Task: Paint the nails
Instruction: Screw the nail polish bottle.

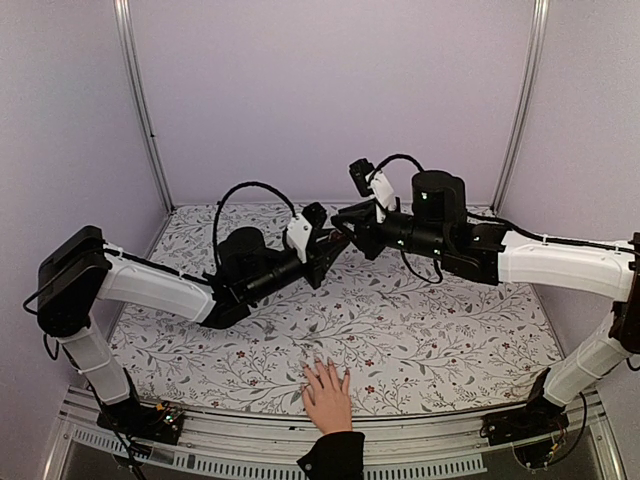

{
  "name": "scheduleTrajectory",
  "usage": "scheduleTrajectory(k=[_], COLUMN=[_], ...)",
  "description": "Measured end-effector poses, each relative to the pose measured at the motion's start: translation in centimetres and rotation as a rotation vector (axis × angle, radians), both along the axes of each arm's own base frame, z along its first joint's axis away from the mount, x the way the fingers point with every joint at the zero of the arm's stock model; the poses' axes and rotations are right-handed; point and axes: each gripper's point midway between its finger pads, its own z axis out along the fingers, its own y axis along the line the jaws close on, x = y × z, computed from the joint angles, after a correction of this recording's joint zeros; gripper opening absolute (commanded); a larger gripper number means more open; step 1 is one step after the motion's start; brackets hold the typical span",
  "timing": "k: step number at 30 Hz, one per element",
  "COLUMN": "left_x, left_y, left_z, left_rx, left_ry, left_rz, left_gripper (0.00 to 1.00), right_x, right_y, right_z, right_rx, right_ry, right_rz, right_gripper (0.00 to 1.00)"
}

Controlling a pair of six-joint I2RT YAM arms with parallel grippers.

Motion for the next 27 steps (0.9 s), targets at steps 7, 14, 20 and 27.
scheduleTrajectory(k=[7,14,20,27], left_x=[-0.7,-2.8,-4.7,-7.9], left_y=[-0.4,-0.4,0.0,0.0], left_z=[0.1,1.5,2.2,1.6], left_rx=[0.010,-0.006,-0.013,0.007], left_ry=[-0.015,-0.041,-0.033,0.003], left_rz=[-0.048,-0.187,-0.376,-0.615], left_gripper=[0.00,0.00,0.00,0.00], right_x=[-1.5,-4.5,-6.9,-9.7], right_y=[-0.2,-0.5,-0.8,-1.0], right_z=[-0.2,1.1,1.6,1.2], right_rx=[-0.001,0.016,0.010,-0.028], right_ry=[-0.010,-0.050,-0.073,-0.087], right_rz=[0.064,0.195,0.317,0.470], right_gripper=[0.44,0.56,0.59,0.55])
